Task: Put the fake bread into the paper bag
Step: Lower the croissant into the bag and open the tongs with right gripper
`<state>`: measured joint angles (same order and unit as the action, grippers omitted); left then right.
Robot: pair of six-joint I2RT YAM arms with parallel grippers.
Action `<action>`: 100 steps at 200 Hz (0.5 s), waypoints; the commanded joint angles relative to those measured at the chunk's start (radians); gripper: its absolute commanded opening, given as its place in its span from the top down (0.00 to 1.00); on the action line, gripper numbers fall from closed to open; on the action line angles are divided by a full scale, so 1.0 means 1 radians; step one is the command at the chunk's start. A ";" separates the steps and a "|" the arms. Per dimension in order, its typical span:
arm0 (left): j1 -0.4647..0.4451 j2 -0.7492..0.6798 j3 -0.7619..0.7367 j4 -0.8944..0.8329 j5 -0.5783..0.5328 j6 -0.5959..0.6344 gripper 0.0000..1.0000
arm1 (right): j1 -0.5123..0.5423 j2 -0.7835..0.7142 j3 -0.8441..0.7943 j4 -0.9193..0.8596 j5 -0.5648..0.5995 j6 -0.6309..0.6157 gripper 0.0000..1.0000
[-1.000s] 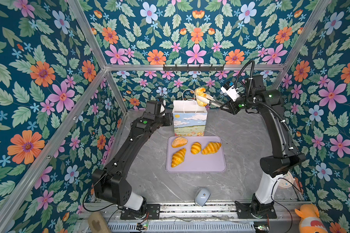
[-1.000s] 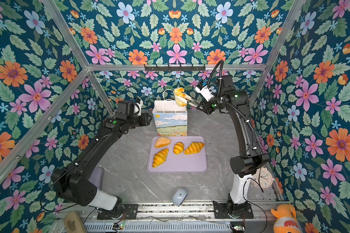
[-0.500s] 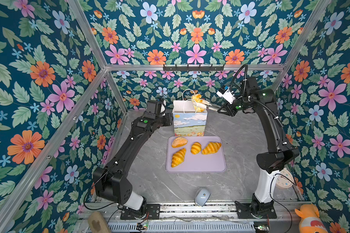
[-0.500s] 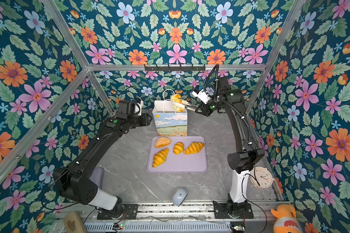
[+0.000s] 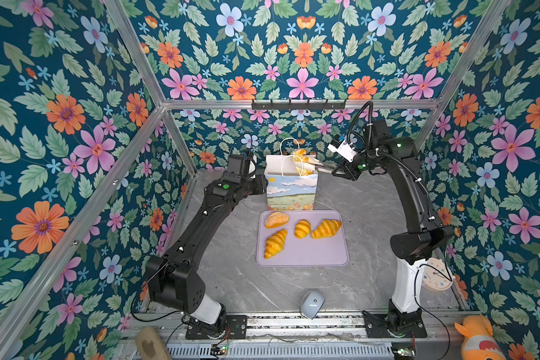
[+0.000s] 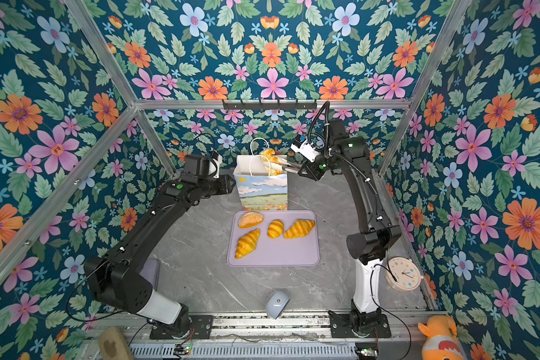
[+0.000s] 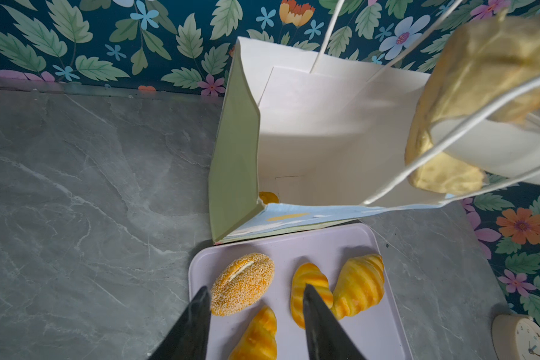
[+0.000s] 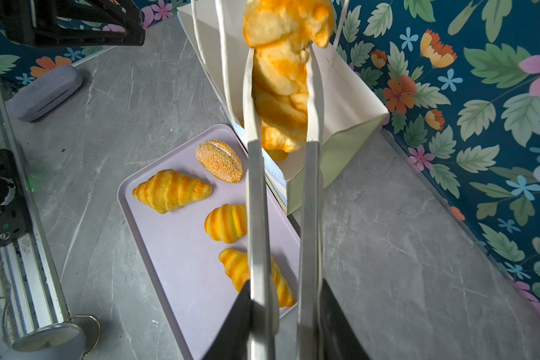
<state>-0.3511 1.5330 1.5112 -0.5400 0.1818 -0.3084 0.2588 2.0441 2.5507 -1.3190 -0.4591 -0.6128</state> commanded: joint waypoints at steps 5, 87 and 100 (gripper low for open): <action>0.001 -0.003 0.003 -0.003 -0.001 0.001 0.50 | 0.014 0.023 0.038 0.000 0.011 -0.031 0.75; 0.001 0.012 0.012 -0.005 0.004 0.004 0.50 | 0.017 0.006 0.068 0.025 -0.017 -0.034 0.74; 0.001 0.014 0.013 -0.003 0.005 0.005 0.51 | 0.017 0.005 0.061 0.036 -0.013 -0.039 0.74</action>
<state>-0.3511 1.5452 1.5177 -0.5400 0.1822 -0.3080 0.2756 2.0640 2.6164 -1.3174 -0.4461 -0.6262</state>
